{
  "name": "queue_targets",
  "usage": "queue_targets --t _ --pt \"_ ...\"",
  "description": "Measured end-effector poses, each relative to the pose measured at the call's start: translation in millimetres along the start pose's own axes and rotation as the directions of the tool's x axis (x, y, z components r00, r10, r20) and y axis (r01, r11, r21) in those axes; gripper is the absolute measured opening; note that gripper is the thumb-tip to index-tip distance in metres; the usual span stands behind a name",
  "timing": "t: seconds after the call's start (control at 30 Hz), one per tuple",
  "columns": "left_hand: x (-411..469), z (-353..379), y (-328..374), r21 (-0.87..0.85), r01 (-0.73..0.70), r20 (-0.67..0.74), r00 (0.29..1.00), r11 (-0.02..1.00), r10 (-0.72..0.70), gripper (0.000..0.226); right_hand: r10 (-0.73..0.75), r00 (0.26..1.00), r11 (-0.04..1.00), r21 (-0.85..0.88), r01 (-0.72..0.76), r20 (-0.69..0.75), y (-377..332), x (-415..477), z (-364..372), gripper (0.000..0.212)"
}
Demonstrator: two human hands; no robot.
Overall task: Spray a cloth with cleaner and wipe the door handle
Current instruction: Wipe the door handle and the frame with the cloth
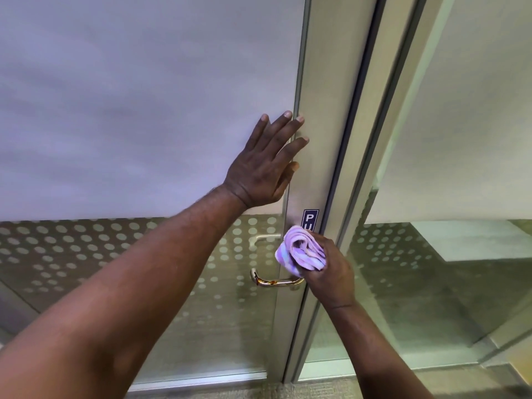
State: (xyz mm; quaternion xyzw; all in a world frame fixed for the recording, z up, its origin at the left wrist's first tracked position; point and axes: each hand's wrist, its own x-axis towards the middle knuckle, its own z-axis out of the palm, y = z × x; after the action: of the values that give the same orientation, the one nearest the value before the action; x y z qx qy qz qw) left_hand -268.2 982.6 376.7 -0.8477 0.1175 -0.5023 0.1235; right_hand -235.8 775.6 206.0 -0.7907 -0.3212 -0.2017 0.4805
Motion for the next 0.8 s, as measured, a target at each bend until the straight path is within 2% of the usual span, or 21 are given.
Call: queue_targets --t 0.17,0.37,0.5,0.57,0.67,0.8 --pt "1 -3 1 -0.006 0.014 0.001 1.0 1.0 -0.014 0.044 -0.023 0.993 0.996 -0.088 0.013 -0.115 -13 6 -15 0.064" --pt "2 -7 1 -0.05 0.02 0.007 1.0 0.999 -0.02 0.046 -0.021 0.94 0.994 -0.108 -0.017 -0.342 -33 20 -52 0.047" --pt "1 -10 0 -0.083 0.024 0.015 1.0 0.996 -0.023 0.047 -0.17 0.853 0.985 -0.067 0.158 -0.493 -52 31 -73 0.051" --pt "1 -11 0 -0.097 0.024 0.017 1.0 0.995 -0.022 0.046 -0.283 0.823 0.956 -0.076 0.284 -0.493 -57 34 -75 0.044" --pt "1 -13 1 -0.11 0.024 0.022 1.0 0.994 -0.022 0.045 -0.437 0.811 0.899 -0.211 0.384 -0.388 -51 29 -53 0.029" --pt "0 -15 0 -0.124 0.021 0.024 1.0 0.992 -0.018 0.044 -0.398 0.896 0.911 -0.201 0.361 -0.194 -27 22 -11 0.052"
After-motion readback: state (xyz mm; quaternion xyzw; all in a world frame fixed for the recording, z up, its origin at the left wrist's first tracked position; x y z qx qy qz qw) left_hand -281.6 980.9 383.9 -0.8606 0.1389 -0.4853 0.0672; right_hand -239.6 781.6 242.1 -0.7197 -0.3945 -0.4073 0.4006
